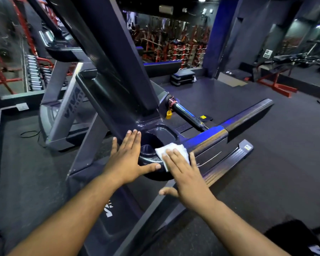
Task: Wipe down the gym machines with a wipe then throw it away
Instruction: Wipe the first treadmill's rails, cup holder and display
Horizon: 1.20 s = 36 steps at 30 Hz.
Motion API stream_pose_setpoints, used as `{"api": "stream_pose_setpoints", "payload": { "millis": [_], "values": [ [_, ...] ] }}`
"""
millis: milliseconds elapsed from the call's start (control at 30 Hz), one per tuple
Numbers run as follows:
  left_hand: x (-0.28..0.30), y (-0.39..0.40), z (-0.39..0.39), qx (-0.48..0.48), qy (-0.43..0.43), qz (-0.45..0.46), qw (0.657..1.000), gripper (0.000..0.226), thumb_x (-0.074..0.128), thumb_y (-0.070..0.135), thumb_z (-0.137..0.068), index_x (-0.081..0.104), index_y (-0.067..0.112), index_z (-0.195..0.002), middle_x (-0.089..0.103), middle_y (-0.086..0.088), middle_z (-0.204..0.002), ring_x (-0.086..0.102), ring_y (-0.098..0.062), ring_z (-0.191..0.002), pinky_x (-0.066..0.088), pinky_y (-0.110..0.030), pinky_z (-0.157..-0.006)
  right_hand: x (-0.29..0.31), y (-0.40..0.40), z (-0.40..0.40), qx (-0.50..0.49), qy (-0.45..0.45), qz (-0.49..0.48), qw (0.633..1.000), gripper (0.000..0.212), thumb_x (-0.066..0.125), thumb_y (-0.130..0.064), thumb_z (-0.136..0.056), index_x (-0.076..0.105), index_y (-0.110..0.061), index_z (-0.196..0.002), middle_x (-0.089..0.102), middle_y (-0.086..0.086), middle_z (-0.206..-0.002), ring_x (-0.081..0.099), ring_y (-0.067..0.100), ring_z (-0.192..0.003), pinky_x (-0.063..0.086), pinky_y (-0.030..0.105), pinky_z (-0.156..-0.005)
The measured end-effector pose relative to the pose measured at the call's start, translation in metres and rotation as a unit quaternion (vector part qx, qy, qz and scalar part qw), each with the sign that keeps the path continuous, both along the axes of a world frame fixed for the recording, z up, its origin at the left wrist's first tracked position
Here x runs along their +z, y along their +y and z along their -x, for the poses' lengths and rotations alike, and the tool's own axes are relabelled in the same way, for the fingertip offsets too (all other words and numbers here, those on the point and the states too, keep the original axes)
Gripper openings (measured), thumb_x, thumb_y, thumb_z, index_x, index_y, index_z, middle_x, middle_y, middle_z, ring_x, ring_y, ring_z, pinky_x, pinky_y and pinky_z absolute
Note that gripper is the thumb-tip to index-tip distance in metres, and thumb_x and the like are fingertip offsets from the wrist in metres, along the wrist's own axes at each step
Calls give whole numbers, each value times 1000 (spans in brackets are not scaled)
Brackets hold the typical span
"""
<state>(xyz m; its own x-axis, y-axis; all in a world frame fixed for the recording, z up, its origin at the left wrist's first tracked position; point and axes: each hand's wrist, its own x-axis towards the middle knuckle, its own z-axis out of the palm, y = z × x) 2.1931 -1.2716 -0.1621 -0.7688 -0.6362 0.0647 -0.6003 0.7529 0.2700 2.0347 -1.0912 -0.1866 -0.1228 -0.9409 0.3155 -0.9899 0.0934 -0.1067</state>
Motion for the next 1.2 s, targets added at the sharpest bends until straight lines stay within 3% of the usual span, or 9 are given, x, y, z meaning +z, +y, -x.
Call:
{"api": "stream_pose_setpoints", "payload": {
  "millis": [133,267,400,567,700,800,900,1033,1200],
  "values": [
    [5,2,0,-6,-20,18,1000,134,20,104,-65,-18,18,-161,-23,3,-169,-30,-10,-151,-20,-54,-122,-13,10,26,-24,38,42,998,101,39,-83,-85,26,-17,-160,22,1,-167,14,15,-156,18,70,-117],
    [10,9,7,-58,-10,66,996,119,12,92,-71,-15,21,-162,-20,5,-169,-30,-7,-150,-21,-57,-120,-12,10,48,-150,-60,47,986,111,31,-90,-79,14,-19,-162,6,0,-170,-2,14,-156,3,66,-119],
    [8,14,19,-90,5,73,993,112,12,85,-74,-8,21,-164,-15,5,-171,-22,-8,-154,-17,-55,-123,-5,6,12,-50,-55,28,997,115,35,-92,-74,15,-22,-162,7,-4,-169,-3,13,-156,-2,64,-121],
    [2,10,17,-76,29,71,994,119,16,91,-72,-10,18,-163,-17,3,-170,-25,-7,-151,-16,-44,-123,12,-10,26,-59,-50,1,997,114,25,-97,-71,16,-28,-162,15,-7,-168,1,5,-155,-1,68,-119],
    [-5,5,9,-22,64,33,997,146,17,109,-53,-13,15,-162,-19,1,-169,-25,-11,-152,-13,-40,-124,31,-29,30,-39,-60,-57,996,118,19,-100,-66,14,-31,-161,10,-12,-169,-8,1,-153,-7,64,-120],
    [-10,-5,-5,-3,72,-12,997,154,22,111,-47,-15,16,-162,-21,3,-169,-27,-9,-152,-12,-40,-126,37,-30,24,40,-33,-92,994,114,35,-95,-68,22,-28,-159,20,-11,-166,2,4,-154,-12,62,-121],
    [-10,-11,-13,-12,48,-13,999,152,23,111,-48,-19,18,-161,-26,8,-167,-29,-6,-151,-14,-42,-125,55,-45,35,32,2,-118,993,108,31,-97,-68,37,-30,-152,38,-12,-154,23,5,-150,-13,62,-118],
    [-11,-14,-11,-12,30,-8,999,156,11,112,-40,-24,17,-159,-33,7,-164,-30,-9,-151,-14,-46,-125,61,-62,5,54,60,-136,987,107,28,-96,-67,51,-19,-139,57,-4,-131,49,17,-130,1,58,-122],
    [-14,-21,-11,2,31,-18,999,137,26,86,-53,-29,14,-155,-36,4,-162,-33,-11,-149,-9,-51,-126,55,-81,-41,78,-60,-168,981,130,33,-93,-65,18,-5,-159,46,9,-149,39,22,-142,3,45,-125]
  ]
}}
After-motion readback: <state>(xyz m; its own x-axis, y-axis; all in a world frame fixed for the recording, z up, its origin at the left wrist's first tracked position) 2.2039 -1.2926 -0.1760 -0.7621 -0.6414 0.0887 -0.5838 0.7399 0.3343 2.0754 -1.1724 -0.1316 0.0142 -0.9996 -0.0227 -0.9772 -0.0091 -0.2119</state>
